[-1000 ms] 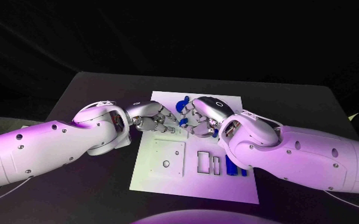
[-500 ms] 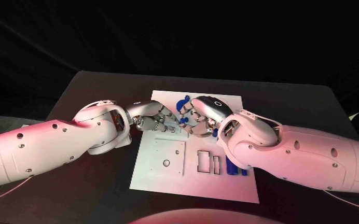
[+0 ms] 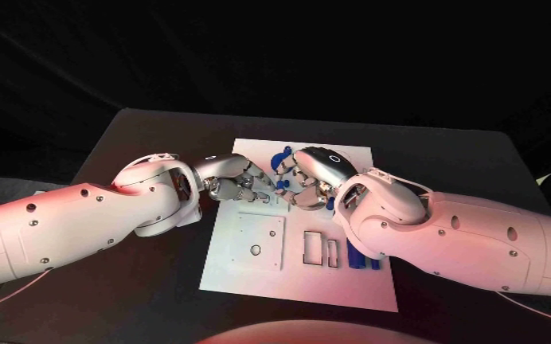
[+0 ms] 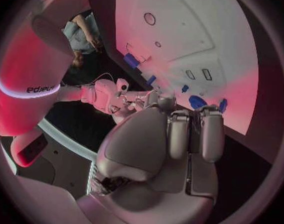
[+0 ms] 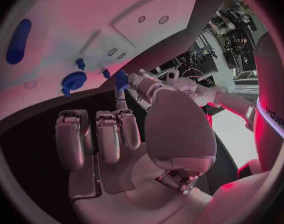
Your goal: Assemble the parts on the task board
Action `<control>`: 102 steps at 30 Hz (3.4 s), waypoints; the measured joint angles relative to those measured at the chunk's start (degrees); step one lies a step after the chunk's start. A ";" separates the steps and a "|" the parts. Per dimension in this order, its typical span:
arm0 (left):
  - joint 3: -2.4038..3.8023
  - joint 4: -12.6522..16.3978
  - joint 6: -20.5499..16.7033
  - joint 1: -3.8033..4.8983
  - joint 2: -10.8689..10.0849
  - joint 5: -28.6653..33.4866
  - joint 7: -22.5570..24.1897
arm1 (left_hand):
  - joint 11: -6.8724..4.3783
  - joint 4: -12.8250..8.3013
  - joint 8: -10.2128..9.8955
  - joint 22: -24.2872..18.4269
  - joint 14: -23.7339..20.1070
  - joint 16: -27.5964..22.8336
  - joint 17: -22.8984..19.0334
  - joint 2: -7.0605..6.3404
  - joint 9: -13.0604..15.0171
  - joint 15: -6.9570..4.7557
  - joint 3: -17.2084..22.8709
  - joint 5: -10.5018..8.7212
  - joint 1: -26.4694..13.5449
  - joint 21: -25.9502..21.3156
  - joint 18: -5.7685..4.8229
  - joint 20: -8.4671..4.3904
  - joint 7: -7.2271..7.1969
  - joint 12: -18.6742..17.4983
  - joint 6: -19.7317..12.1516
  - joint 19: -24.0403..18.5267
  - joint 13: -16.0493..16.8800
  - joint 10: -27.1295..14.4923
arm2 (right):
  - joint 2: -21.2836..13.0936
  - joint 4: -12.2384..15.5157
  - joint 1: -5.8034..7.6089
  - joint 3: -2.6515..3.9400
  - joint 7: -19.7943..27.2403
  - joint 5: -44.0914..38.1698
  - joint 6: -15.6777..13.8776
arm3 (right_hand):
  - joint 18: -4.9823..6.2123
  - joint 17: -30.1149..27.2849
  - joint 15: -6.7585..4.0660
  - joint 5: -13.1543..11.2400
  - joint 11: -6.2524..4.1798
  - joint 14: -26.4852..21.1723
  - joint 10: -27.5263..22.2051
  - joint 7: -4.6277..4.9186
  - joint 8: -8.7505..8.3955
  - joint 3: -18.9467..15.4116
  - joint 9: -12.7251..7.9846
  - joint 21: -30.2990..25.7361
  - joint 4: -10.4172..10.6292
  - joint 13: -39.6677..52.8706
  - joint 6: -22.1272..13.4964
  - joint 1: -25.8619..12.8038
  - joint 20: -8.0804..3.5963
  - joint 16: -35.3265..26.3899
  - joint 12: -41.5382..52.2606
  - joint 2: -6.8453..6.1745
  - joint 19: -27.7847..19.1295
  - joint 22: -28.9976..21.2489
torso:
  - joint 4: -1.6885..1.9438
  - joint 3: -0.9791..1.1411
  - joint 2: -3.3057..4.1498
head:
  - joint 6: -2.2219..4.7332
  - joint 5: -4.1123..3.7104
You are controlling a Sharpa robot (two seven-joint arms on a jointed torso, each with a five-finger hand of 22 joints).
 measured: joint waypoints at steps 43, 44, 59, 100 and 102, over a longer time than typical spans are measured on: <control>0.43 -3.21 -10.19 0.62 -4.47 64.73 10.95 | 0.97 -2.06 4.33 -29.35 -16.27 -40.82 -19.05 -21.11 0.68 5.25 42.31 -12.95 -24.15 -40.83 6.80 5.56 6.78 -23.12 0.81 -30.56 -36.72 -13.63 | 7.26 -8.96 -4.12 -0.67 -2.66 -5.28 0.19 | 0.00 0.04 0.00 0.21 0.00 0.00 0.00 -0.11 0.05 -0.04 0.17 0.00 -0.03 -0.01 -0.11 -0.02 -0.09 0.00 0.00 -0.02 -0.09 0.02 | -0.09 0.08 0.10 | -0.90 0.61; 0.43 -3.14 -10.28 0.62 -4.46 65.30 11.14 | 0.97 -2.06 4.33 -29.49 -16.50 -41.11 -19.31 -20.89 0.74 5.24 42.31 -13.30 -24.36 -41.09 6.80 5.64 6.88 -23.12 0.70 -30.63 -36.92 -13.63 | 7.31 -9.03 -4.14 -0.67 -2.72 -5.38 0.21 | 0.00 0.04 0.00 0.21 0.00 0.00 0.00 -0.11 0.05 -0.04 0.18 -0.01 -0.03 -0.01 -0.11 -0.02 -0.09 0.00 0.00 -0.01 -0.09 0.02 | -0.09 0.08 0.09 | -0.92 0.62; 0.43 -2.68 -10.83 0.63 -4.37 68.87 12.56 | 1.36 -1.74 4.87 -30.19 -17.53 -42.43 -21.03 -20.94 0.97 5.46 41.15 -14.03 -25.47 -42.10 6.71 5.64 6.76 -23.57 0.40 -30.63 -38.15 -14.02 | 7.93 -9.52 -4.28 -0.65 -3.64 -6.90 1.03 | 0.00 0.03 0.00 0.19 0.00 0.00 0.00 -0.11 0.12 -0.09 0.34 -0.01 -0.08 0.04 -0.11 -0.32 -0.09 0.00 0.00 -0.32 -0.09 0.01 | -0.04 0.08 0.03 | -1.19 0.68; 0.43 -3.01 -10.69 0.66 -4.38 69.57 12.50 | 1.56 -1.58 5.34 -30.69 -17.53 -42.43 -21.57 -20.57 1.16 5.45 40.57 -15.19 -25.85 -42.87 6.68 5.64 6.95 -23.57 0.21 -30.62 -39.17 -14.23 | 8.66 -10.02 -4.24 -0.65 -4.24 -8.07 2.04 | 0.00 0.01 0.01 -1.05 0.00 -0.01 0.00 -0.27 -0.16 -0.42 0.34 -0.52 0.24 0.01 -0.13 -0.94 -0.09 0.00 -0.96 -0.94 -0.09 0.04 | -0.05 0.08 0.00 | -1.73 0.93; 0.43 -3.07 -10.69 0.66 -4.38 69.57 12.48 | 1.57 -1.58 5.34 -30.69 -17.73 -42.42 -21.57 -20.57 1.21 5.66 40.57 -15.19 -25.85 -42.87 6.67 5.63 6.95 -23.79 0.21 -30.62 -39.25 -14.23 | 8.62 -10.00 -4.25 -0.65 -4.25 -8.08 2.03 | 0.00 0.01 0.00 -1.05 0.00 -0.01 0.00 -0.26 -0.20 -0.42 0.33 -0.52 0.24 0.01 -0.15 -0.94 -0.09 0.00 -1.20 -0.94 -0.09 0.03 | -0.05 0.09 -0.01 | -1.74 0.94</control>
